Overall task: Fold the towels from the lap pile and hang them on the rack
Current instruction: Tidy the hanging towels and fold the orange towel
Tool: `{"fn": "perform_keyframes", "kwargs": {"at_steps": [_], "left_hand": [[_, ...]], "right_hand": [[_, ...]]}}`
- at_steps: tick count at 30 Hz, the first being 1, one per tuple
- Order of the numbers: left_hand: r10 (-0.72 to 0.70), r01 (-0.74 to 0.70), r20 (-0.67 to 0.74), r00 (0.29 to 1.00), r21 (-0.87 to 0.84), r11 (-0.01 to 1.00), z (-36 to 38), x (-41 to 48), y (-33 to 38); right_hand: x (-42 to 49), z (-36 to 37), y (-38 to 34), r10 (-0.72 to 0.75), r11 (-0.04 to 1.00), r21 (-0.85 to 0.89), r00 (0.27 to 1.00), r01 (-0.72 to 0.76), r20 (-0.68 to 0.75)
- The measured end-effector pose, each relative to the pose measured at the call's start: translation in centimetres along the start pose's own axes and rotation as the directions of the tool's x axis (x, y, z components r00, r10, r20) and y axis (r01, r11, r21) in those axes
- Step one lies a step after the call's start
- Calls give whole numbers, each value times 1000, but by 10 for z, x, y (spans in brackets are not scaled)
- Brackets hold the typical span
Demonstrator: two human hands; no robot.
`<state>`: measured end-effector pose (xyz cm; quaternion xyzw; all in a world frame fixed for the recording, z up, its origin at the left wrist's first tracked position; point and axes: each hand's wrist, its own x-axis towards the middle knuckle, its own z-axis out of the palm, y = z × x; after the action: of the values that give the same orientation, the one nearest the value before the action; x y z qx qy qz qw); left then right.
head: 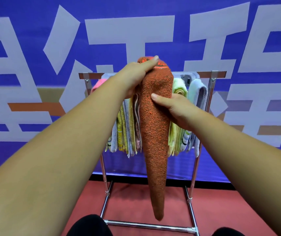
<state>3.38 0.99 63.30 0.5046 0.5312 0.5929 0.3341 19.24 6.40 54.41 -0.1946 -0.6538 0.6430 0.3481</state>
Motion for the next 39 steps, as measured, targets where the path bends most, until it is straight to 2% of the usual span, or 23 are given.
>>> {"fn": "perform_keyframes", "kwargs": {"at_steps": [4,7,9,14,19,23,28,34,39], "left_hand": [[-82,83,123,989,-9,996,-6,-4,-14],[-74,108,280,957,-105,989,-13,-10,-25],[-58,100,341,938,-107,989,-14,-20,-27],[-26,55,335,942,-78,995,-17,-39,-46],[-9,25,305,952,-48,999,-19,-45,-59],[-10,21,304,953,-31,999,-11,-55,-56],[2,15,246,969,-69,997,2,-68,-53],[-33,90,312,949,-171,981,13,-93,-55],[-104,169,361,927,-153,974,13,-110,-67]], "right_hand": [[1,7,-12,-39,995,87,999,41,-23],[5,12,-25,-82,985,143,994,91,-74],[9,14,-36,-100,973,197,990,119,-103],[21,15,-62,-152,937,276,960,216,-236],[24,15,-84,-172,922,259,905,287,-390],[20,14,-99,-131,933,234,865,272,-484],[16,13,-120,-123,934,225,842,277,-526],[7,11,-156,-114,928,219,791,300,-602],[-5,0,-178,-103,949,164,755,270,-647]]}}
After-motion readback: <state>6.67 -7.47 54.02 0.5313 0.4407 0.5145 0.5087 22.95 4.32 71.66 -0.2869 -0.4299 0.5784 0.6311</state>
